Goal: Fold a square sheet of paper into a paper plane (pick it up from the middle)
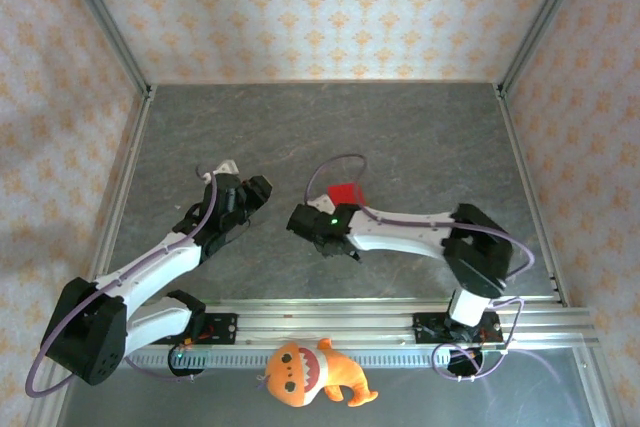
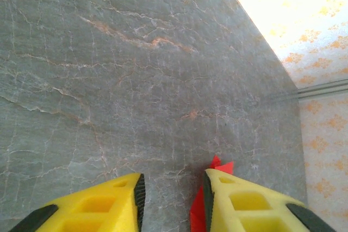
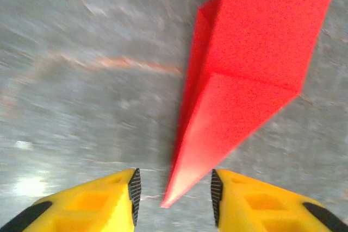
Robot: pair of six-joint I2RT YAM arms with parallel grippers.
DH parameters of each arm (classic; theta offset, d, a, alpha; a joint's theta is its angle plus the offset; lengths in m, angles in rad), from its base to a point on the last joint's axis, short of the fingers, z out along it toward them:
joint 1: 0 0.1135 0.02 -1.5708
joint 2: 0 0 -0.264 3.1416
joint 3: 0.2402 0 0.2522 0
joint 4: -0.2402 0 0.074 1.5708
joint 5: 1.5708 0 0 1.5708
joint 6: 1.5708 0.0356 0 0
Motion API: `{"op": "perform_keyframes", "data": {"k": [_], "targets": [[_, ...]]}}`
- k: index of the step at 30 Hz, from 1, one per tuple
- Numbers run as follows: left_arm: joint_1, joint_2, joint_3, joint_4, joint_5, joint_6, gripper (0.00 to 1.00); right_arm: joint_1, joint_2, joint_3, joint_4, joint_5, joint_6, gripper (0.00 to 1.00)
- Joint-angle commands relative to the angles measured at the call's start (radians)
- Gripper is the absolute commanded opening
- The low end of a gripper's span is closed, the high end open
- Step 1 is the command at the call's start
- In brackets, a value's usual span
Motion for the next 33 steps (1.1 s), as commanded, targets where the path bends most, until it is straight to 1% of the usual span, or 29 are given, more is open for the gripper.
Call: {"op": "perform_keyframes", "data": {"k": [1,4,5,7,8,11,12,16,20,22,26,29,33], "targets": [[0.006,0.019,-0.005,0.085,0.054,-0.02,0.36,-0.089,-0.152,-0.11,0.217,-0.14,0.058,0.44],[0.004,0.085,0.036,0.097,0.118,-0.011,0.36,-0.229,-0.238,-0.238,0.365,-0.307,0.109,0.43],[0.001,0.106,0.047,0.099,0.137,-0.003,0.36,-0.277,-0.263,-0.289,0.427,-0.367,0.133,0.41],[-0.006,0.143,0.059,0.112,0.172,0.0,0.34,-0.361,-0.3,-0.374,0.537,-0.474,0.176,0.34],[-0.011,0.162,0.063,0.124,0.188,0.0,0.32,-0.4,-0.306,-0.408,0.587,-0.533,0.196,0.29],[-0.031,0.211,0.075,0.131,0.213,0.0,0.23,-0.486,-0.269,-0.456,0.665,-0.669,0.238,0.14],[-0.038,0.223,0.079,0.133,0.216,-0.003,0.22,-0.499,-0.245,-0.456,0.666,-0.698,0.241,0.12],[-0.057,0.268,0.062,0.195,0.246,-0.046,0.19,-0.505,-0.178,-0.476,0.706,-0.699,0.257,0.11],[-0.085,0.31,0.062,0.246,0.272,-0.068,0.17,-0.506,-0.112,-0.498,0.773,-0.759,0.291,0.1],[-0.096,0.331,0.068,0.262,0.282,-0.077,0.16,-0.506,-0.096,-0.527,0.819,-0.747,0.327,0.1],[-0.115,0.388,0.084,0.323,0.327,-0.089,0.13,-0.497,-0.068,-0.597,0.921,-0.721,0.465,0.11],[-0.132,0.424,0.109,0.338,0.348,-0.084,0.12,-0.484,-0.059,-0.649,0.965,-0.673,0.592,0.07],[-0.148,0.474,0.144,0.343,0.377,-0.075,0.09,-0.427,-0.082,-0.712,1.085,-0.629,0.748,0.07]]}}
